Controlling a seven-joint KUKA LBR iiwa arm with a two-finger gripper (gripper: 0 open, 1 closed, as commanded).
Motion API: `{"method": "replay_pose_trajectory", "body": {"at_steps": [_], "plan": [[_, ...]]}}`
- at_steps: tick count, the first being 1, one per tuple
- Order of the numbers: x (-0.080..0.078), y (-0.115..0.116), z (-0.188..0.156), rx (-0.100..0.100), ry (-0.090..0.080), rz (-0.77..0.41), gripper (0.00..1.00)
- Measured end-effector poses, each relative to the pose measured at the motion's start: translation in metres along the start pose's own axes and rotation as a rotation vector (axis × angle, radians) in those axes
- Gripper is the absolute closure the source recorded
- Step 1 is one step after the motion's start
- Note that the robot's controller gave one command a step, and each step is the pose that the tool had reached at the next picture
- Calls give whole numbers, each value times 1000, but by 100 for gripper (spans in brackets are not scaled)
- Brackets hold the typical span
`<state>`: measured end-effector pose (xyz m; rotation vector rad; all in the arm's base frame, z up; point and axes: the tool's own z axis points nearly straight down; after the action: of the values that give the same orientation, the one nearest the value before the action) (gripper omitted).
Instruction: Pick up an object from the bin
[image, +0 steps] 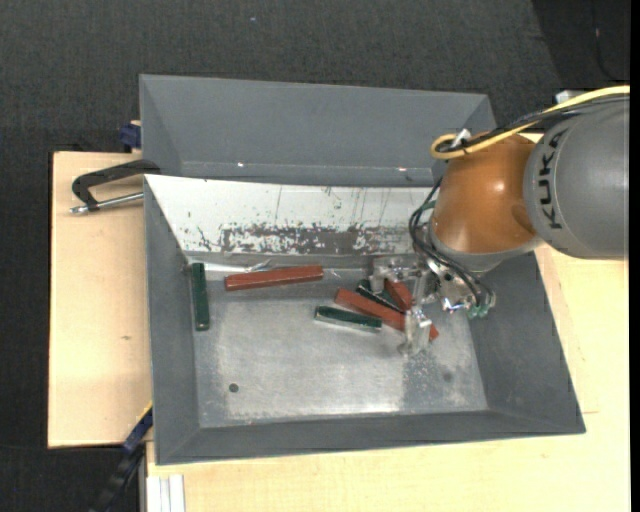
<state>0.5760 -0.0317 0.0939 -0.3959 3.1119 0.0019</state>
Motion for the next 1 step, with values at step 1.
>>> {"method": "replay_pose_trajectory", "body": {"at_steps": [1], "plan": [[-33,33,19,-1,-7,77,100]]}}
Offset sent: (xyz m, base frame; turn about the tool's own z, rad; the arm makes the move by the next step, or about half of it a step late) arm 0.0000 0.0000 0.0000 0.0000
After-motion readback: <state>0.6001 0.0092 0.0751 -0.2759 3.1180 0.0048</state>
